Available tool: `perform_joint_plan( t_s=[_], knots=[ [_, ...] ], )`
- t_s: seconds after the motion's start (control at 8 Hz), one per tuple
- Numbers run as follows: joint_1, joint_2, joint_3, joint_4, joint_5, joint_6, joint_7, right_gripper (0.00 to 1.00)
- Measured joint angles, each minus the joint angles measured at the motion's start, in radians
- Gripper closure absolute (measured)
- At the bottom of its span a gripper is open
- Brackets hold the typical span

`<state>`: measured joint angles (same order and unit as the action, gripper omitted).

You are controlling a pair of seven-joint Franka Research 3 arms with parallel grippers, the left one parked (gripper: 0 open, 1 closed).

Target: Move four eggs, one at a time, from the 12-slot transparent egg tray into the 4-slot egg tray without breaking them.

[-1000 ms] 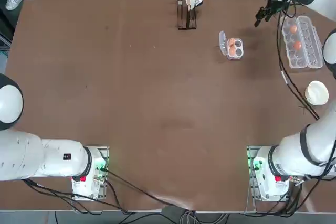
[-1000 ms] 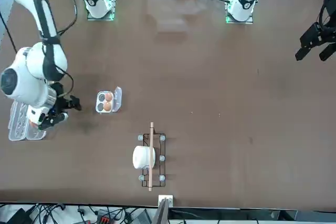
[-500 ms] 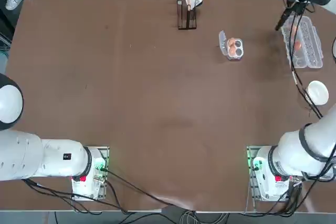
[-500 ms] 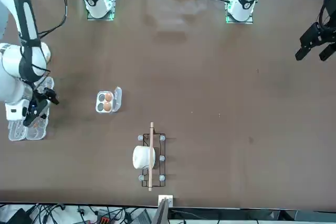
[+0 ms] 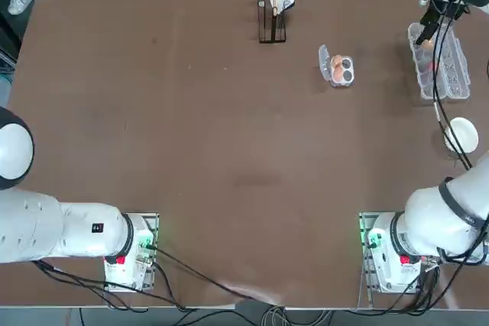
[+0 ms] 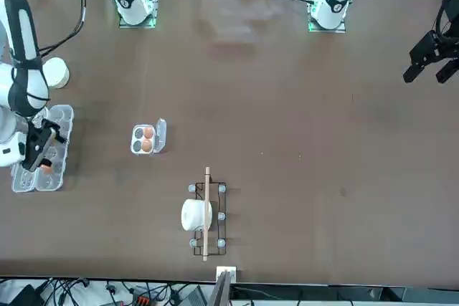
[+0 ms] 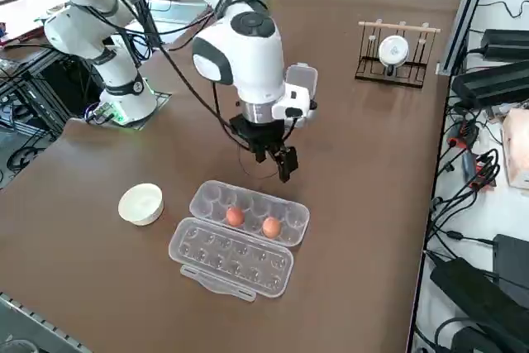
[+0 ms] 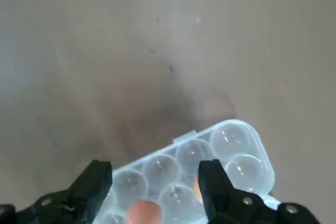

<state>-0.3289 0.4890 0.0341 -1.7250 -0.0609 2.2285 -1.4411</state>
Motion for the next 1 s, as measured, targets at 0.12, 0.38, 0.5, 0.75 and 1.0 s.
perform_joint_plan(
  t_s=[0.12, 0.38, 0.5, 0.75, 1.0],
  knots=[
    [-0.019, 0.032, 0.000, 0.029, 0.000, 0.001, -0.073, 0.00],
    [-0.048, 0.097, 0.000, 0.088, 0.000, 0.006, -0.195, 0.00],
    [-0.049, 0.117, 0.000, 0.110, 0.000, 0.006, -0.232, 0.00],
    [-0.049, 0.144, 0.003, 0.137, -0.001, 0.006, -0.264, 0.00],
    [-0.058, 0.180, 0.002, 0.178, -0.002, 0.006, -0.301, 0.00]
  ],
)
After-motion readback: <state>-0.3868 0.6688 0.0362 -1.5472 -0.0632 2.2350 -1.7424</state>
